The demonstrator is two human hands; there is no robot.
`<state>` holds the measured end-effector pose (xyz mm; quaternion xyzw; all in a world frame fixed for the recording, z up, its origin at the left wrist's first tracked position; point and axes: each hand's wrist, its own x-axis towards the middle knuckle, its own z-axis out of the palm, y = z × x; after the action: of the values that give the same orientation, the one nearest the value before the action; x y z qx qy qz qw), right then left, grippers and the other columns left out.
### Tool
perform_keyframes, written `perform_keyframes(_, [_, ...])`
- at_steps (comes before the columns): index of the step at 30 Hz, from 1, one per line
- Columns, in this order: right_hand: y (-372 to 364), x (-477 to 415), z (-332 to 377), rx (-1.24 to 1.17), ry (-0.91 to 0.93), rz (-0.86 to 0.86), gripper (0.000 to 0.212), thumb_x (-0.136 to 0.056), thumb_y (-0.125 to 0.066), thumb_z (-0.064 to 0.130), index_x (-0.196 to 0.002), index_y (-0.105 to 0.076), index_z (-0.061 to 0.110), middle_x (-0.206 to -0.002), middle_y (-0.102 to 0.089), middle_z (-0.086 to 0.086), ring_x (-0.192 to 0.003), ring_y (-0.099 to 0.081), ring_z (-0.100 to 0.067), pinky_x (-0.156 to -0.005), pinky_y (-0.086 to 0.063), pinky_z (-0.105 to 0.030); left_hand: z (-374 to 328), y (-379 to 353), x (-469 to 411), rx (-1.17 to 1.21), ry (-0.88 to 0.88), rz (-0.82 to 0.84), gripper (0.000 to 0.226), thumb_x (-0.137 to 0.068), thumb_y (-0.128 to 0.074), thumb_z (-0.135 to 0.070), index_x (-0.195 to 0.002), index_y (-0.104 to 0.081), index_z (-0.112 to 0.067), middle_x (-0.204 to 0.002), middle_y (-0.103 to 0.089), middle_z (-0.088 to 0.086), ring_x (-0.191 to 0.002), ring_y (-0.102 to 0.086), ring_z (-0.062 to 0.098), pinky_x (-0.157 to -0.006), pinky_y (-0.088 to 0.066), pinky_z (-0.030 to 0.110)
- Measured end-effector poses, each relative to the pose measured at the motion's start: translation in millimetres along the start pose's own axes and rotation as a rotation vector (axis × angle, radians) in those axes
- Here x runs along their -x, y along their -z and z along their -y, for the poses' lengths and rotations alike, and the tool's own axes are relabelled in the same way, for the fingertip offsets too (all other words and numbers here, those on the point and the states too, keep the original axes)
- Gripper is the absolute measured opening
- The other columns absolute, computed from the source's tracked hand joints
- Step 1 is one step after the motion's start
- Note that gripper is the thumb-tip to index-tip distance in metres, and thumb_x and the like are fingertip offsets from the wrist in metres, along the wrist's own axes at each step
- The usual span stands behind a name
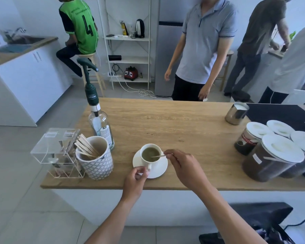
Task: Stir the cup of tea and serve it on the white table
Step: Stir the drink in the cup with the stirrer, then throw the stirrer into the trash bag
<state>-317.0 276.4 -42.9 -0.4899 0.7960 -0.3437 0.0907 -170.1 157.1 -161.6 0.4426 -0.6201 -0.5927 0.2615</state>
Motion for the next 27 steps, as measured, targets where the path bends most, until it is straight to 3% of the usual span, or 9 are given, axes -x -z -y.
perform_keyframes(5, [9, 4, -4, -0.104, -0.032, -0.079, 0.022, -0.099, -0.049, 0.027, -0.113, -0.067, 0.026, -0.103, -0.073, 0.011, -0.092, -0.066, -0.01, -0.078, -0.052, -0.032, 3, 4, 8, -0.053, 0.013, -0.046, 0.009, -0.091, -0.069, -0.031, -0.098, -0.068, -0.026, -0.091, -0.076, -0.006, -0.091, -0.071, 0.016, -0.079, -0.055, 0.033])
perform_keyframes(9, [3, 10, -7, -0.092, 0.014, -0.05, 0.021, -0.099, -0.05, 0.027, -0.112, -0.067, 0.027, -0.102, -0.073, 0.011, -0.088, -0.066, -0.013, -0.075, -0.052, -0.035, -8, 3, 15, -0.105, 0.006, -0.07, 0.01, -0.091, -0.067, -0.025, -0.101, -0.065, -0.025, -0.092, -0.074, -0.004, -0.088, -0.07, 0.018, -0.069, -0.051, 0.025])
perform_keyframes(12, [2, 14, -6, -0.105, 0.028, -0.113, 0.021, -0.099, -0.05, 0.026, -0.113, -0.066, 0.026, -0.104, -0.073, 0.01, -0.09, -0.067, -0.014, -0.075, -0.053, -0.037, -21, 5, 18, -0.143, -0.005, -0.089, 0.008, -0.089, -0.068, -0.022, -0.097, -0.065, -0.023, -0.091, -0.073, -0.001, -0.086, -0.071, 0.019, -0.067, -0.049, 0.022])
perform_keyframes(16, [-1, 18, -10, -0.094, 0.02, -0.019, 0.023, -0.099, -0.05, 0.028, -0.114, -0.067, 0.026, -0.103, -0.073, 0.008, -0.091, -0.066, -0.015, -0.078, -0.053, -0.038, -38, 7, 20, -0.186, -0.022, -0.118, 0.006, -0.088, -0.067, -0.024, -0.084, -0.065, -0.028, -0.089, -0.07, -0.008, -0.088, -0.068, 0.016, -0.074, -0.051, 0.026])
perform_keyframes(19, [6, 18, -13, -0.231, -0.081, -0.106, 0.024, -0.099, -0.047, 0.027, -0.113, -0.067, 0.025, -0.086, -0.073, 0.01, -0.084, -0.067, -0.009, -0.075, -0.052, -0.028, -48, 8, 21, -0.232, -0.046, -0.126, 0.011, -0.087, -0.067, -0.026, -0.079, -0.064, -0.033, -0.089, -0.07, -0.011, -0.091, -0.066, 0.013, -0.078, -0.05, 0.027])
perform_keyframes(22, [6, 20, -18, -0.409, -0.173, -0.129, 0.023, -0.101, -0.045, 0.02, -0.11, -0.067, 0.019, -0.085, -0.069, 0.018, -0.082, -0.065, 0.004, -0.072, -0.047, -0.009, -53, 8, 24, -0.298, -0.091, -0.111, 0.012, -0.091, -0.064, -0.029, -0.079, -0.065, -0.031, -0.085, -0.07, -0.01, -0.088, -0.066, 0.015, -0.081, -0.05, 0.032])
perform_keyframes(27, [9, 24, -27, -1.049, -0.443, -0.249, 0.028, -0.103, -0.041, 0.015, -0.116, -0.062, 0.002, -0.095, -0.07, -0.007, -0.084, -0.067, -0.02, -0.076, -0.057, -0.028, -78, -8, 30, -0.393, -0.229, -0.119, 0.018, -0.096, -0.058, -0.027, -0.088, -0.071, -0.018, -0.087, -0.073, -0.002, -0.086, -0.066, 0.018, -0.077, -0.05, 0.034])
